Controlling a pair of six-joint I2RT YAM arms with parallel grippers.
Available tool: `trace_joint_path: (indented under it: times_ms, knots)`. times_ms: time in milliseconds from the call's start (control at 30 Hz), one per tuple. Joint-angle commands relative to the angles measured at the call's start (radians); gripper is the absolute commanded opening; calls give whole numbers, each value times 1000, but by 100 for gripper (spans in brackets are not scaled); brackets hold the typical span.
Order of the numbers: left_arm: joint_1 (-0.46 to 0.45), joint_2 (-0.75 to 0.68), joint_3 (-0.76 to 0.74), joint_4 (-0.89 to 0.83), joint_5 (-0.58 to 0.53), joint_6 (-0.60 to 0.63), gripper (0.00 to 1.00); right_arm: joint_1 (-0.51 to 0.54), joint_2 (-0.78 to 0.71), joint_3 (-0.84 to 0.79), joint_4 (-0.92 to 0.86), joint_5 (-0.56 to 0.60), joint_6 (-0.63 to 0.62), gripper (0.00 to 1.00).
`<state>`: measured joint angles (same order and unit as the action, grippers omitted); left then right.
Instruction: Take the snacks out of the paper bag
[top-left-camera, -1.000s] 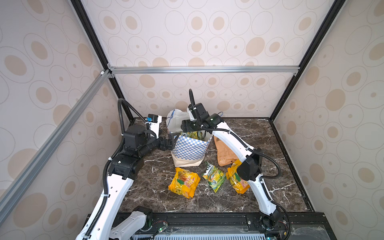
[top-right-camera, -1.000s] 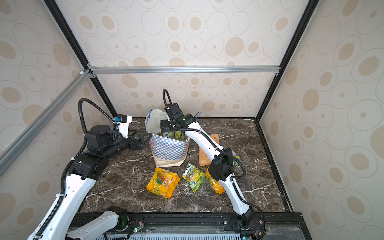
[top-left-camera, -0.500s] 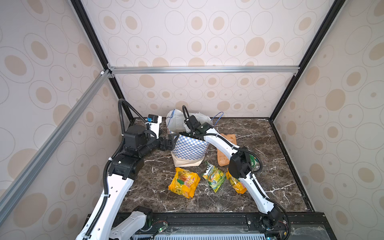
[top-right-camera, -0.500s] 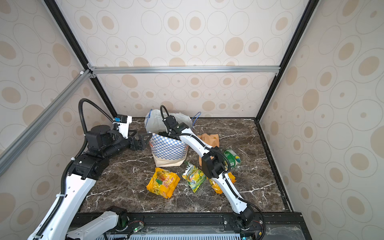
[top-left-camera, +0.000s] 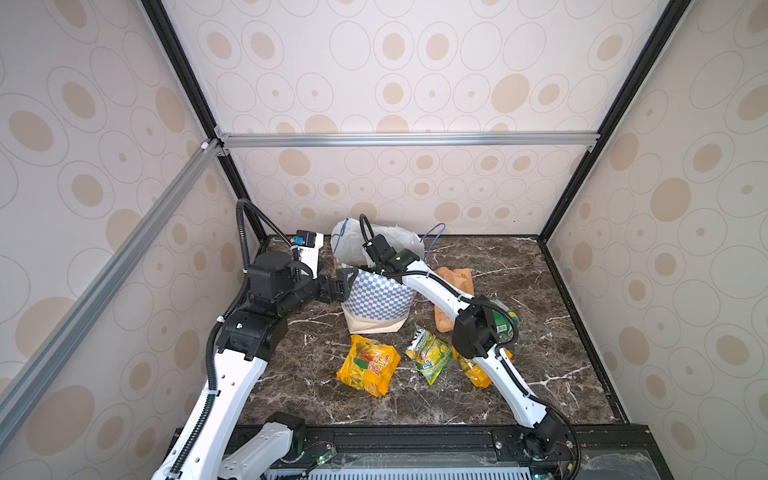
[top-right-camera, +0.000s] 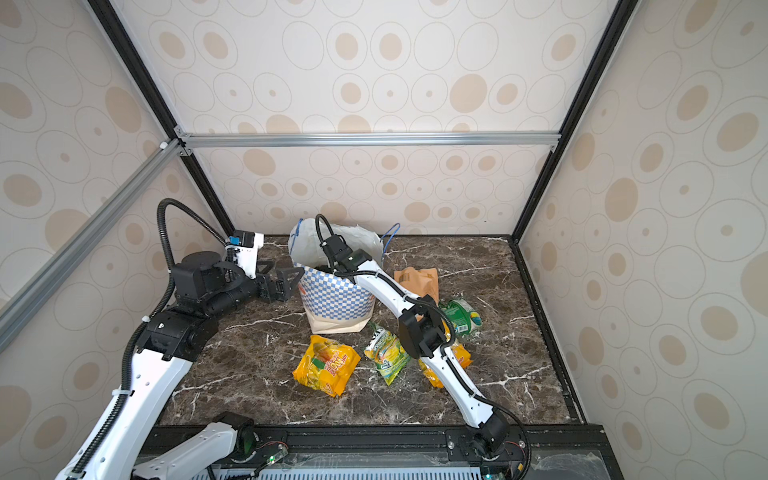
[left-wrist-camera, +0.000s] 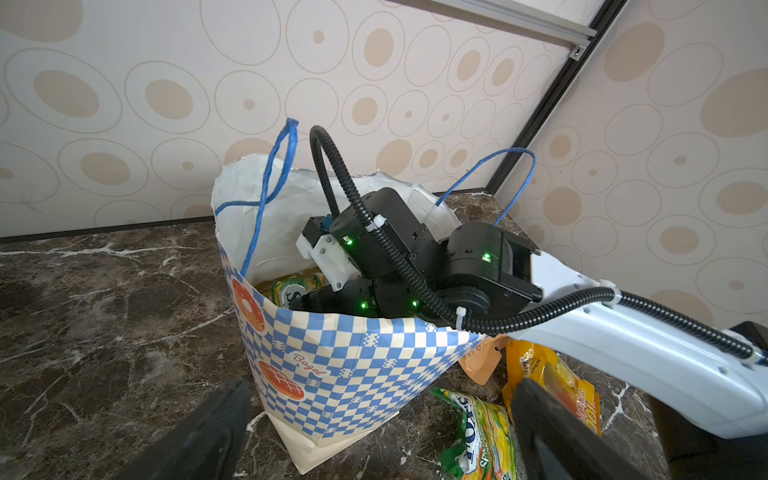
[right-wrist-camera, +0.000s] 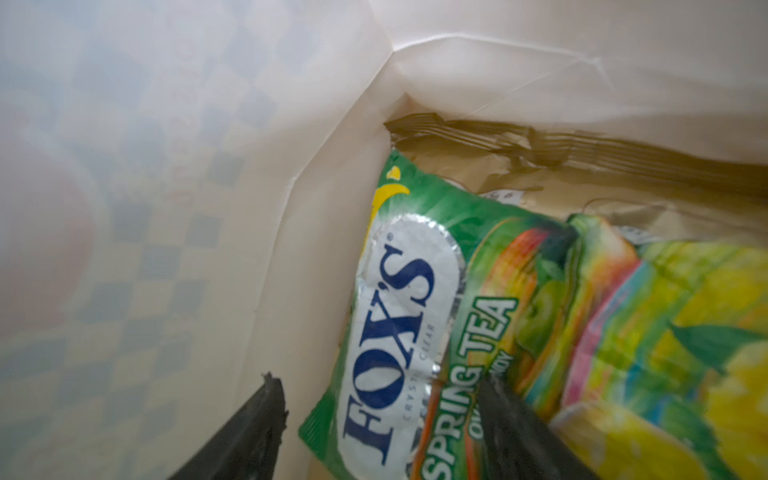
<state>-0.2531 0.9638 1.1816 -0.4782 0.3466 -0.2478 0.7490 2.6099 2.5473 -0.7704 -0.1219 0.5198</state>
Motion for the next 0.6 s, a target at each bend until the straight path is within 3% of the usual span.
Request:
trace_joint_path:
  times_ms: [0,167,333,567]
  knots:
    - [3,-17,-7,20,2,-6,98,24,105,-38,-183,70,-10,59]
    - [3,-14,-8,26,3,-6,98,23,97,-42,-206,78,-9,26]
    - [3,-13,-8,28,3,-7,98,23,50,-42,-203,81,-14,0]
    - [3,-16,-16,29,4,-8,98,22,-65,-90,-198,156,-52,0]
